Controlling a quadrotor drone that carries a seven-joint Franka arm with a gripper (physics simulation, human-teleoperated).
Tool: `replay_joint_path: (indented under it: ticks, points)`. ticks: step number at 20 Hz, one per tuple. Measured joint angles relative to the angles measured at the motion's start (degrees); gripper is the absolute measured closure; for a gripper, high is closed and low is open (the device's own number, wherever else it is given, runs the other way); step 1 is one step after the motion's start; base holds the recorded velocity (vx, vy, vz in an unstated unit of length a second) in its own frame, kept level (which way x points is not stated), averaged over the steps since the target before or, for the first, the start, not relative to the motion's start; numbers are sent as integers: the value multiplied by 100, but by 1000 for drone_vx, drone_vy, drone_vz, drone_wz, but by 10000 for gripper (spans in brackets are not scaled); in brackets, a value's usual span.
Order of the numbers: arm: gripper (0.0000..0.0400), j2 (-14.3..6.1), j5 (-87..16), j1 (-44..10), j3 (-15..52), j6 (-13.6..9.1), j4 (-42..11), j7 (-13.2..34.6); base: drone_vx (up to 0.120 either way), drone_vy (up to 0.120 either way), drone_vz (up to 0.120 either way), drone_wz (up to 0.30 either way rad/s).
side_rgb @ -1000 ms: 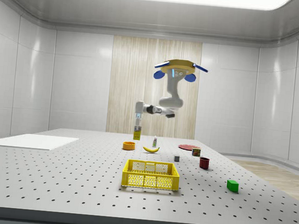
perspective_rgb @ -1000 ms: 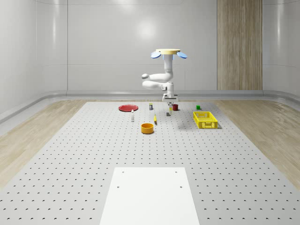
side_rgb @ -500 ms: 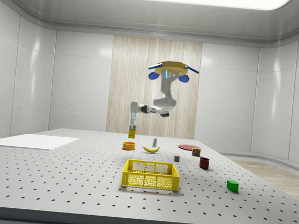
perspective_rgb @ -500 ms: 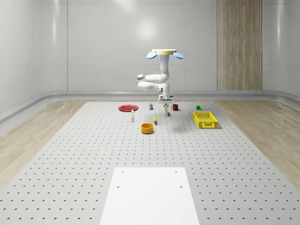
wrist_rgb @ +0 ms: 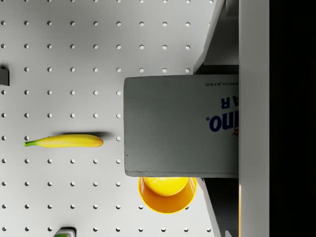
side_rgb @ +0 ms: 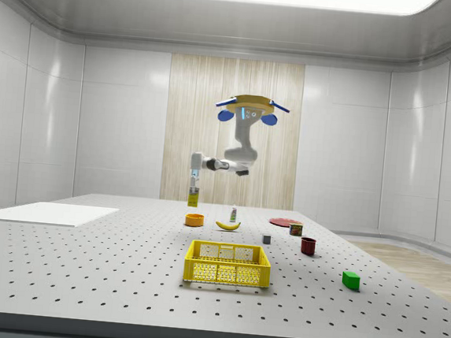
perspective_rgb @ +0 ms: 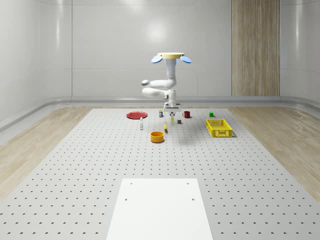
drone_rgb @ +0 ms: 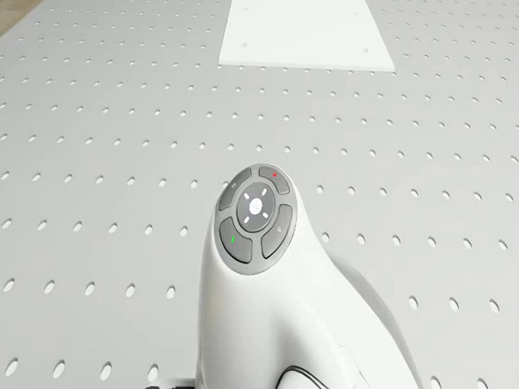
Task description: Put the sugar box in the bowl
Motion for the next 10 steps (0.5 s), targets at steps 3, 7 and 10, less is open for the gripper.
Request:
replay_joint_path:
  ticks: [3,7,10]
  points:
    - [236,-9,4,-3,1,8,1,2,0,-120,0,0]
    - [236,-20,9,-7,3,18,1,6,0,-120,0,0]
    - [236,-28,12,-10,4,26,2,8,0,-120,0,0]
